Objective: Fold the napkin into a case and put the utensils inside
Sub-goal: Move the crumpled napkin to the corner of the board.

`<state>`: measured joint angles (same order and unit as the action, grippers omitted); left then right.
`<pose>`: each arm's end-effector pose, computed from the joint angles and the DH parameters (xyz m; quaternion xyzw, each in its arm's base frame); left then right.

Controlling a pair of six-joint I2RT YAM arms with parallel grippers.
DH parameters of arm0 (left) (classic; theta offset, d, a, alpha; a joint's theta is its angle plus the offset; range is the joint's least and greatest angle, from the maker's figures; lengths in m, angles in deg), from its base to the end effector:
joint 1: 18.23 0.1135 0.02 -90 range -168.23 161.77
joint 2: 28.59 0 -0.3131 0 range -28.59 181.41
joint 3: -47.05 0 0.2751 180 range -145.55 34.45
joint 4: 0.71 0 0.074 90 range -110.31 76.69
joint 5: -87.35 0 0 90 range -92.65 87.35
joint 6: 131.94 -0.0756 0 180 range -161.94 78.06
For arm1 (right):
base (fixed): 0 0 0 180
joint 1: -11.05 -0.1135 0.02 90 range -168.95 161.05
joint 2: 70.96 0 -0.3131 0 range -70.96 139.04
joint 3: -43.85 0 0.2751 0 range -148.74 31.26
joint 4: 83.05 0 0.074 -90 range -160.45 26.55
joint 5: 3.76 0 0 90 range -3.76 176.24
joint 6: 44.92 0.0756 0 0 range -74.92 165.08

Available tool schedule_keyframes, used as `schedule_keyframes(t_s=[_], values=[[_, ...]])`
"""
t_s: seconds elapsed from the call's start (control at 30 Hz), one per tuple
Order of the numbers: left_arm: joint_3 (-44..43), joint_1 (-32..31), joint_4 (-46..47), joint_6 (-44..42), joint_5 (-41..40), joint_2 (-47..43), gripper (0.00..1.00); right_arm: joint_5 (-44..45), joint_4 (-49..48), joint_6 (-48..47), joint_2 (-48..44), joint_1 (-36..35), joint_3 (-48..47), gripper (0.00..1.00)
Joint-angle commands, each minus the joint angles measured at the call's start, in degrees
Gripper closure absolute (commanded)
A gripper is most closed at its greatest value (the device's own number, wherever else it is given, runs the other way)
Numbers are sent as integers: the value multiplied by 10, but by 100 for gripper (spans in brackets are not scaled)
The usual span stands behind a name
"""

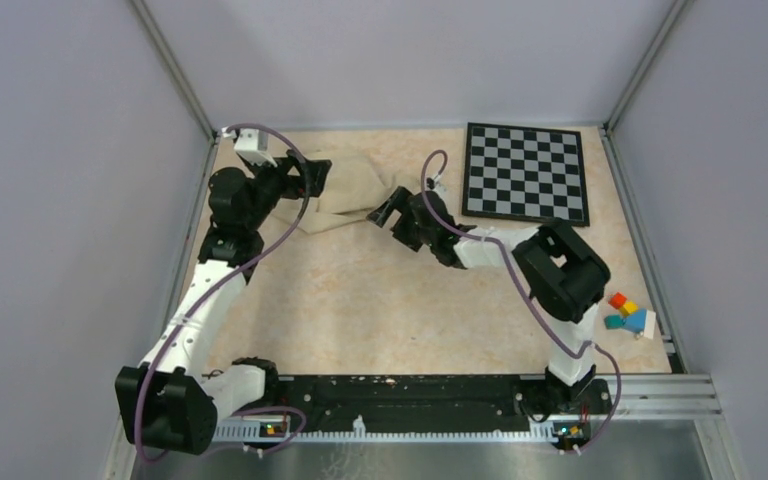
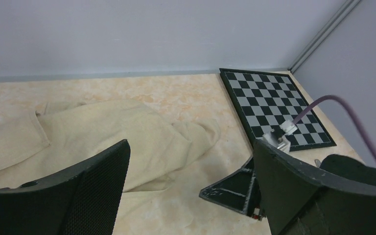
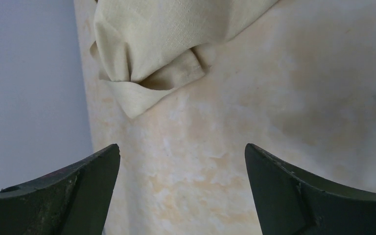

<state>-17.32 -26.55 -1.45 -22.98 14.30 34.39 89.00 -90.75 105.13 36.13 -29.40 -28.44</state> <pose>0.2927 -0.0651 0.4008 0.0399 0.7021 -0.2666 0.6591 0.3608 0.3028 0.1877 0.1575 0.8383 0.3879 0.3493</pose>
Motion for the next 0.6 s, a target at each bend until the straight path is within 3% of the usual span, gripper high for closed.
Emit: schedule_keyframes(t_s=[0.0, 0.27, 0.4, 0.47, 0.57], values=[[-19, 11, 26, 14, 10, -18, 1, 57, -34, 185, 56, -37, -79, 4], [-17, 13, 31, 27, 22, -18, 2, 162, 82, 329, 172, -79, -209, 18], [-15, 14, 32, 27, 19, -26, 2, 179, 126, 352, 233, -81, -276, 28], [-15, 18, 33, 29, 22, -28, 1, 185, 148, 352, 253, -81, -309, 38], [-13, 26, 36, 35, 27, -28, 2, 185, 186, 354, 269, -82, -340, 61]])
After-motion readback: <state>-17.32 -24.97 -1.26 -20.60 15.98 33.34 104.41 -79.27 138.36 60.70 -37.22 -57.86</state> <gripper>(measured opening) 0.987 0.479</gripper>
